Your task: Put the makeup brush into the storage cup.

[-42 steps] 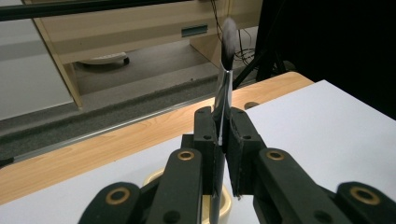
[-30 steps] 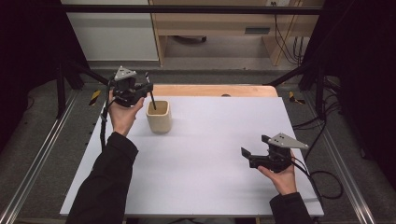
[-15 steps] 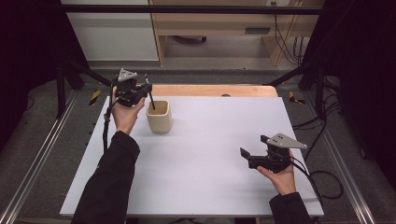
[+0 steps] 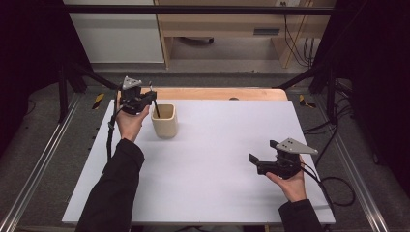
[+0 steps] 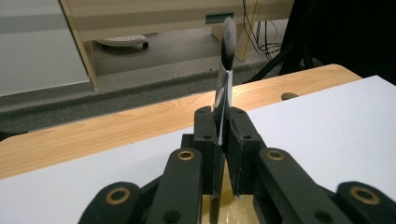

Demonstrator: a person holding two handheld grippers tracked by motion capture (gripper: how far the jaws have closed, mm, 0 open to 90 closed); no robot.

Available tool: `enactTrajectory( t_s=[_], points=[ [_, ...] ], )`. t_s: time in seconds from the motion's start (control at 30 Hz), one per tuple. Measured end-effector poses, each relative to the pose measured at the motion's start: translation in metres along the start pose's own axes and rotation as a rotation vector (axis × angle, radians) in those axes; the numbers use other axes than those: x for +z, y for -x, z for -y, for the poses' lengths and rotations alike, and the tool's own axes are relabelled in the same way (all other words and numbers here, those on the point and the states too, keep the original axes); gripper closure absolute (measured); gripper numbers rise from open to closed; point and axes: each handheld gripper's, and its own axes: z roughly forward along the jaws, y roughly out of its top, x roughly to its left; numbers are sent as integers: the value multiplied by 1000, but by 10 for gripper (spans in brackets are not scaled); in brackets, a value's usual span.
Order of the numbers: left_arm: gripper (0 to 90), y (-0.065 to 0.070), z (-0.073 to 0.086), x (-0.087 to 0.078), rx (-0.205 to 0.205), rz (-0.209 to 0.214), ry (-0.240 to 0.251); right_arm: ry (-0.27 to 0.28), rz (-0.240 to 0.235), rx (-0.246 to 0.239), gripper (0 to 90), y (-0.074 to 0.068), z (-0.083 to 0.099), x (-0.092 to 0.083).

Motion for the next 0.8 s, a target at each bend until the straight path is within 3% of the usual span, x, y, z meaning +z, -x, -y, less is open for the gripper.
enactTrajectory(
  t_s=[0.47, 0.8],
  points=[
    [835, 9, 20, 11, 8, 26, -21, -1, 1, 2, 70, -1, 0, 0],
    [835, 11, 31, 19, 26, 19, -55, -5, 2, 1, 68, -1, 1, 2]
  ],
)
